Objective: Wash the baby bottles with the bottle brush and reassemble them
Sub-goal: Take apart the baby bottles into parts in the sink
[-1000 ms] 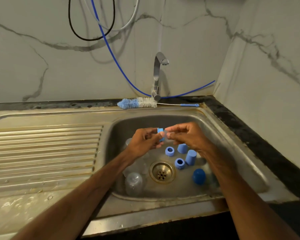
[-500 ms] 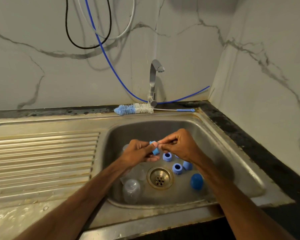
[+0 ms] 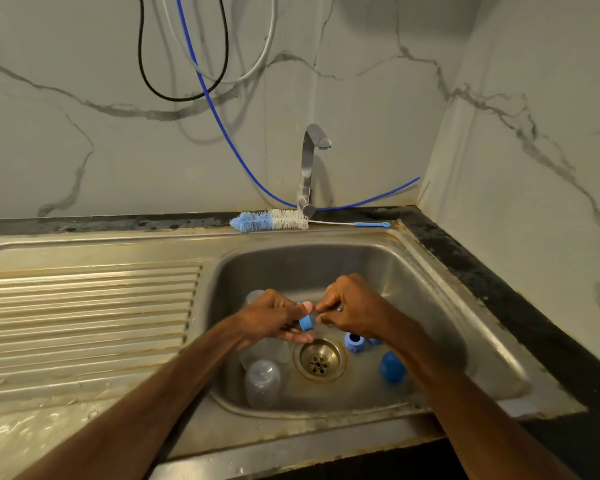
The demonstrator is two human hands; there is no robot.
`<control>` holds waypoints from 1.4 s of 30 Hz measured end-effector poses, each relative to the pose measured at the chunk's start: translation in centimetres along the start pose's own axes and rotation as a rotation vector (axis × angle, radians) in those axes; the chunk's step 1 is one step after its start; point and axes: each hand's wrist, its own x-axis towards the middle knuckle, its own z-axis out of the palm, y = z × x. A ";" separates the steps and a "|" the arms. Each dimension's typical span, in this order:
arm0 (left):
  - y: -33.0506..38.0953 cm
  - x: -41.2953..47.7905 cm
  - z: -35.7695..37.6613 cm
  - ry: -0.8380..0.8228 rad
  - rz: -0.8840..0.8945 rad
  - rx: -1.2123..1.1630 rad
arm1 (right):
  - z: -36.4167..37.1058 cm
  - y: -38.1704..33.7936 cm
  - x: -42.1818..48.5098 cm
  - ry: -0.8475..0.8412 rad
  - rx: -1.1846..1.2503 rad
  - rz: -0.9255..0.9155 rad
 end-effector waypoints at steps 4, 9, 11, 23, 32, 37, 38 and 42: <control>0.3 -0.2 0.3 -0.040 0.012 -0.033 | -0.2 0.1 -0.3 0.077 0.222 0.162; 0.1 0.1 0.8 0.024 0.064 -0.119 | 0.6 -0.1 -0.2 0.278 0.464 0.284; 0.1 0.3 0.9 0.083 0.079 -0.159 | 1.2 -0.4 0.0 0.336 0.466 0.245; 0.2 0.0 0.0 0.118 0.081 0.110 | 1.0 -1.0 0.1 0.108 0.161 0.190; 0.5 0.2 1.0 0.106 0.140 0.179 | -0.5 -2.1 -0.9 0.184 0.825 0.586; 0.3 0.2 1.6 0.177 0.193 0.277 | 0.6 -1.9 -0.6 0.265 0.681 0.567; 0.2 0.3 1.7 0.209 0.202 0.257 | 0.9 -1.9 -0.5 0.298 0.616 0.504; 0.1 0.6 1.4 0.323 0.231 0.135 | 0.6 -2.1 -0.4 0.300 0.662 0.405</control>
